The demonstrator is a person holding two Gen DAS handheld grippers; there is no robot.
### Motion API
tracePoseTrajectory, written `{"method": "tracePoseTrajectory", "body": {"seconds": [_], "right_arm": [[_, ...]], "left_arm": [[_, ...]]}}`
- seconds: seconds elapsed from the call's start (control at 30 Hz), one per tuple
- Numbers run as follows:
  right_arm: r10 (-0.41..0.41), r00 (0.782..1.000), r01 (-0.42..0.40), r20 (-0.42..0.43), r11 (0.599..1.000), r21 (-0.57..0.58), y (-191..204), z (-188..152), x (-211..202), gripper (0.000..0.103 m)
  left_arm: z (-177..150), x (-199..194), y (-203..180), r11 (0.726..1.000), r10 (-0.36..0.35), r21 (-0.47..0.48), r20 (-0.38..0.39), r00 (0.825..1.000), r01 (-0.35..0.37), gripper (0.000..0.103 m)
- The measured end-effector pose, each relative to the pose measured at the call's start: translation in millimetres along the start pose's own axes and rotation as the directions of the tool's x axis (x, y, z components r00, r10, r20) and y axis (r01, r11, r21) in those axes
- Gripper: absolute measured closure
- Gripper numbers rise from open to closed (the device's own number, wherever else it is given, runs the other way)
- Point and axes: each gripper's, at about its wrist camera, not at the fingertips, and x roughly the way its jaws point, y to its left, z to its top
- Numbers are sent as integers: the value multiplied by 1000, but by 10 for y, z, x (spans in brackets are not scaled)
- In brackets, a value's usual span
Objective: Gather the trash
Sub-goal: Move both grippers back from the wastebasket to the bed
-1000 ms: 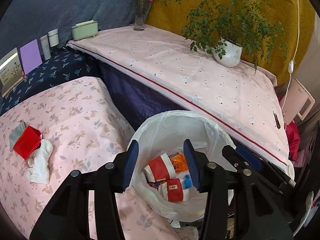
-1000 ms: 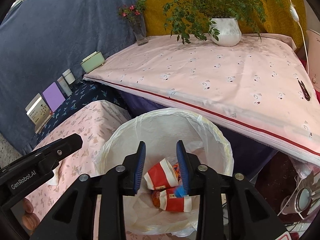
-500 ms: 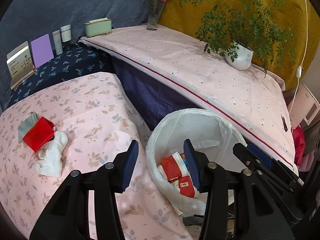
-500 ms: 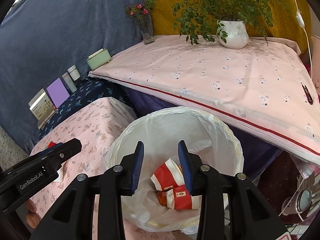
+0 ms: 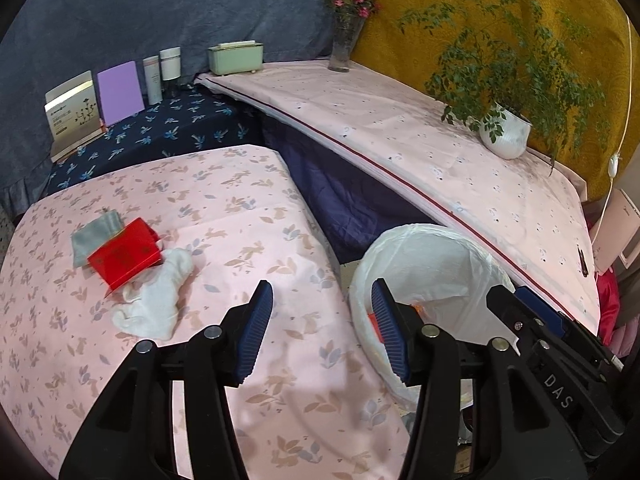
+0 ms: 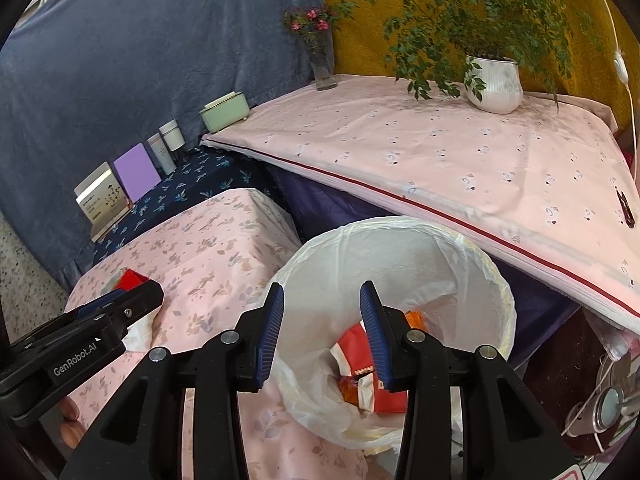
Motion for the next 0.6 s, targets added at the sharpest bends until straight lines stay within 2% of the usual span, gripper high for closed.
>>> {"method": "tracePoseTrajectory", "body": {"seconds": [0.6], "right_arm": [[67, 997, -70, -34, 991, -118, 725, -146, -27, 63]], "left_arm": [[-134, -304, 771, 989, 96, -113, 31, 995, -92, 51]]}}
